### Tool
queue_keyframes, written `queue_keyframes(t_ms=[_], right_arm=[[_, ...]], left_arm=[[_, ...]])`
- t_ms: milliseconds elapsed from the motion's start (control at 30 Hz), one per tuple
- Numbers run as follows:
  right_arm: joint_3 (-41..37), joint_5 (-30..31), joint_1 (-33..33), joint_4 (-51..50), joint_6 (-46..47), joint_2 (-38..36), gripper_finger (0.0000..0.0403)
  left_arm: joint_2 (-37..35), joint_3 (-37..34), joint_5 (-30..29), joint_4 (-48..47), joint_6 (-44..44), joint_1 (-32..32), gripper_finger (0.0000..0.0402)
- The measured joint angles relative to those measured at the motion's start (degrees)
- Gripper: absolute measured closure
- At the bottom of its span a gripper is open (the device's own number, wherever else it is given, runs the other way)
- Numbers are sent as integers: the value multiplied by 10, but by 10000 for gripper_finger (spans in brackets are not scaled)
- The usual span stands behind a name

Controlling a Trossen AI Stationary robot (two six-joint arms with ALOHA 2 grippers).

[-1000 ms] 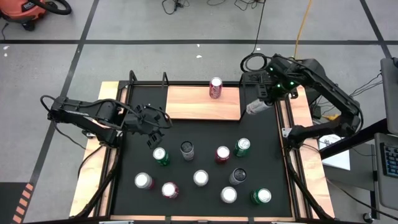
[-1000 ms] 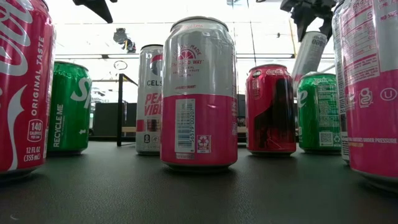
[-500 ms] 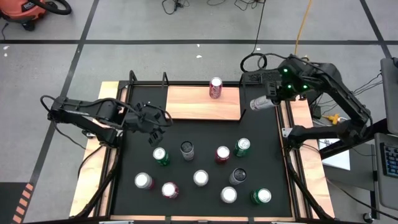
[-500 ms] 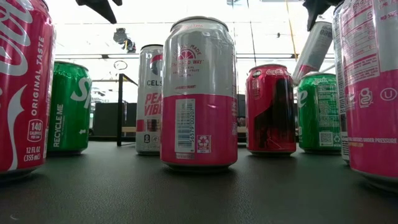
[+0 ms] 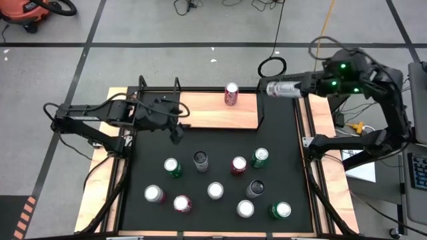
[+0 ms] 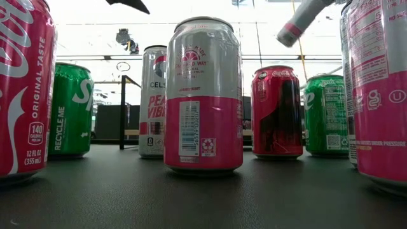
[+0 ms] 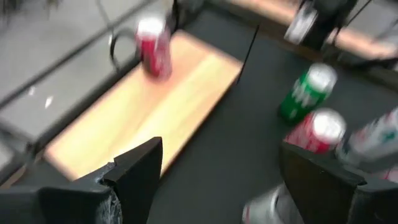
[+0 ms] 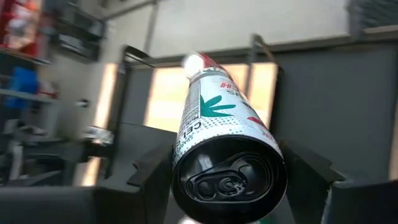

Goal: Place canned beverage on shelf
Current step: Put the top right white soda can on the shelf

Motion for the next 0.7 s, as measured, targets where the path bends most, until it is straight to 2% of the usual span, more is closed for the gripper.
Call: queue_keyframes(t_ms=[133, 367, 500, 700], right_arm=[[10, -19, 6, 57, -12, 0, 187], [10, -75, 33, 147, -65, 19, 187], [10, -96, 57, 161, -130, 40, 186], [10, -107, 88, 178, -215, 66, 186]], left_arm=[[0, 0, -7, 112, 50, 11, 86], [21, 1, -19, 277, 86, 26, 86], [43, 1, -6, 339, 58, 34, 86], [55, 1, 10, 378, -1, 43, 86]])
